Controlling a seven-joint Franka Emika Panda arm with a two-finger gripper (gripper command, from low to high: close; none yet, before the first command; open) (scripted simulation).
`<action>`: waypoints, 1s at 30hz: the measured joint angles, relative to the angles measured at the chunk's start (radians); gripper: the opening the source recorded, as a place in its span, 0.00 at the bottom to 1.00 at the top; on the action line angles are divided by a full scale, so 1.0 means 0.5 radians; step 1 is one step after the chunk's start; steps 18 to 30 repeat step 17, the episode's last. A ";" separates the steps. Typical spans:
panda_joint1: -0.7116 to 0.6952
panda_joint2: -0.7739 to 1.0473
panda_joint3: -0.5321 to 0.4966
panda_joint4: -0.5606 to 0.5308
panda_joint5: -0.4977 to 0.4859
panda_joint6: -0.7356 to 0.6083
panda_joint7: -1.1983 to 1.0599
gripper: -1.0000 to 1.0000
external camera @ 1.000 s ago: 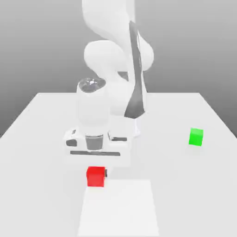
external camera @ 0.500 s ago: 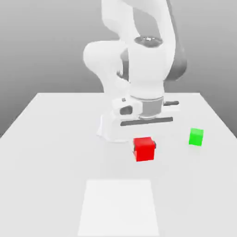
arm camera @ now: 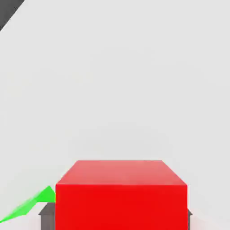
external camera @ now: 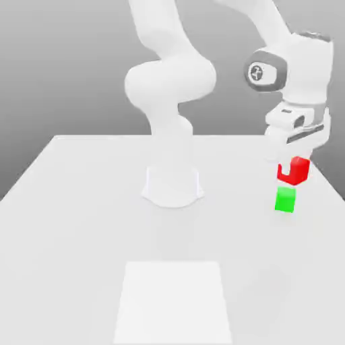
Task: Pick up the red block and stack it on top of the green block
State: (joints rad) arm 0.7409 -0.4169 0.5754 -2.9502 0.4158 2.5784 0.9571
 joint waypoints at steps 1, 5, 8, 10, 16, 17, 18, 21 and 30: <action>0.060 0.030 0.052 -0.001 0.025 0.023 0.022 0.00; 0.142 0.236 0.225 -0.004 0.029 0.211 0.107 0.00; 0.038 0.462 0.315 -0.006 -0.118 0.433 0.213 0.00; -0.065 0.629 0.356 -0.011 -0.347 0.589 0.369 0.00; -0.065 0.629 0.355 -0.011 -0.349 0.591 0.371 1.00; -0.065 0.629 0.355 -0.011 -0.349 0.591 0.371 1.00; -0.065 0.629 0.355 -0.011 -0.349 0.591 0.371 1.00; -0.065 0.629 0.355 -0.011 -0.349 0.591 0.371 1.00; -0.065 0.629 0.355 -0.011 -0.349 0.591 0.371 1.00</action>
